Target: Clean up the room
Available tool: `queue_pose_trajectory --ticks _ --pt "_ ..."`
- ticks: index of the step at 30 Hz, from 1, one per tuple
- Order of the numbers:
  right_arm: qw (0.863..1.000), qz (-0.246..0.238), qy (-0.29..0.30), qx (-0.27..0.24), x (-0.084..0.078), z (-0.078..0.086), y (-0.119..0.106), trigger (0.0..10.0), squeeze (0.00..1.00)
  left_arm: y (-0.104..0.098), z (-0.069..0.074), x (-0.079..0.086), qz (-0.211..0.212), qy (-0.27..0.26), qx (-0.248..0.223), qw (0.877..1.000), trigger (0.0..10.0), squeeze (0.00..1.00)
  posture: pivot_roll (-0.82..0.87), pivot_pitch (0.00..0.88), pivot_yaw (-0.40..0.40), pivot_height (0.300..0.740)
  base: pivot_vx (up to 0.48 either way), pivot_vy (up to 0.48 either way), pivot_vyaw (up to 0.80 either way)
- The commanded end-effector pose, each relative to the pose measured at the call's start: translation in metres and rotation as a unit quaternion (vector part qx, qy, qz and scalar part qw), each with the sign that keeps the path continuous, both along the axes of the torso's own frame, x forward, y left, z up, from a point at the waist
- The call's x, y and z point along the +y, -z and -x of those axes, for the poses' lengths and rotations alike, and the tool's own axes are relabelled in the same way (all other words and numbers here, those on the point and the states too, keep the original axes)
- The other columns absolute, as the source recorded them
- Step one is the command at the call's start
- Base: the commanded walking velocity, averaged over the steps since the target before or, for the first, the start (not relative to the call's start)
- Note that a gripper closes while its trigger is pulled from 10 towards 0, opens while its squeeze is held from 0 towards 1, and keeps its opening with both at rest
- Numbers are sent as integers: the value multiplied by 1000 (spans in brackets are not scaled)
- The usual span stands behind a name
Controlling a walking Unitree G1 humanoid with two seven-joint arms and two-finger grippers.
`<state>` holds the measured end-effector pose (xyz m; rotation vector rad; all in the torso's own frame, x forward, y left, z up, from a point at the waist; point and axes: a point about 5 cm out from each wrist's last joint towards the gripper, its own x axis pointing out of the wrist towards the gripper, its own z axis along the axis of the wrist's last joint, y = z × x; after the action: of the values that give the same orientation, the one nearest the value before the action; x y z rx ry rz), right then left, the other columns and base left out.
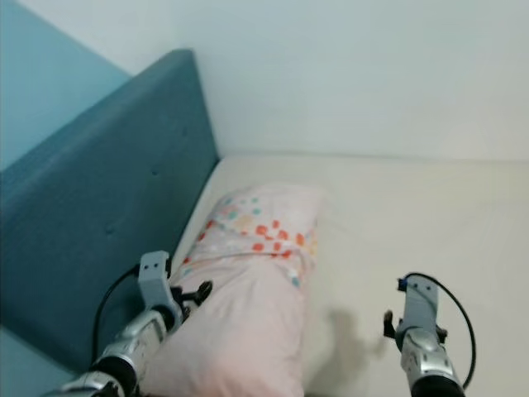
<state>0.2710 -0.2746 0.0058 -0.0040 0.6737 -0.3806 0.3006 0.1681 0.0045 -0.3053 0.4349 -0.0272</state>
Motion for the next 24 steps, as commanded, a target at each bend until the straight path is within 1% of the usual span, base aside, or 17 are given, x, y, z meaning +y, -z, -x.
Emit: queue_pose_trajectory --ticks 1,3,4,5,6,7,8,9,10,14,17,19,20,22,23,24 --pt "1000 -7 -6 -11 5 -5 -2 10000 0 1 1 3 -8 -9 4 1000 10000 0 -110 29 75 740 0 0 -706" --pt "1000 -9 -9 -17 7 -7 -4 10000 0 1 0 3 -11 -13 3 1000 10000 0 -110 29 75 740 0 0 -706" --pt "999 -12 -17 -27 10 -13 -8 10000 0 0 0 5 -21 -21 5 1000 10000 0 -109 29 76 740 0 0 -700" --pt "998 -16 -32 -43 17 -21 -14 10000 0 0 -1 10 -41 -38 10 998 10000 0 -109 28 74 740 0 0 -700" --pt "997 -19 -43 -53 22 -25 -17 10000 0 0 0 14 -49 -50 14 997 10000 0 -109 28 73 740 0 0 -706" --pt "997 -19 -43 -53 22 -25 -17 10000 0 0 0 14 -49 -50 14 997 10000 0 -109 28 73 740 0 0 -706" --pt "996 -20 -55 -61 26 -29 -20 10000 0 1 0 17 -54 -62 18 996 10000 0 -109 28 73 740 0 0 -700" --pt "994 -21 -77 -76 34 -36 -26 10000 0 2 2 24 -68 -87 27 994 10000 0 -109 28 73 740 0 0 -700" --pt "994 -21 -77 -76 34 -36 -26 10000 0 2 2 24 -68 -87 27 994 10000 0 -109 28 73 740 0 0 -700" --pt "990 -23 -105 -96 44 -44 -35 10000 0 5 7 37 -83 -132 46 987 10000 0 -110 33 62 740 0 0 -697" --pt "988 -24 -112 -106 46 -48 -40 10000 0 6 9 42 -86 -146 53 984 10000 0 -112 36 61 740 0 0 -688" --pt "985 -28 -117 -128 48 -53 -48 10000 0 8 12 47 -86 -156 60 982 10000 0 -112 36 61 740 0 0 -684" --pt "982 -31 -118 -145 48 -56 -54 10000 0 9 15 51 -88 -168 66 980 10000 0 -120 40 59 740 0 0 0" --pt "979 -35 -118 -163 47 -58 -60 10000 0 11 17 55 -90 -181 71 977 10000 0 -120 40 59 740 0 0 0" --pt "975 -39 -123 -180 48 -60 -65 10000 0 11 18 58 -94 -187 73 975 10000 0 -124 43 59 740 0 0 0" --pt "975 -39 -123 -180 48 -60 -65 10000 0 11 18 58 -94 -187 73 975 10000 0 -124 43 59 740 0 0 0"
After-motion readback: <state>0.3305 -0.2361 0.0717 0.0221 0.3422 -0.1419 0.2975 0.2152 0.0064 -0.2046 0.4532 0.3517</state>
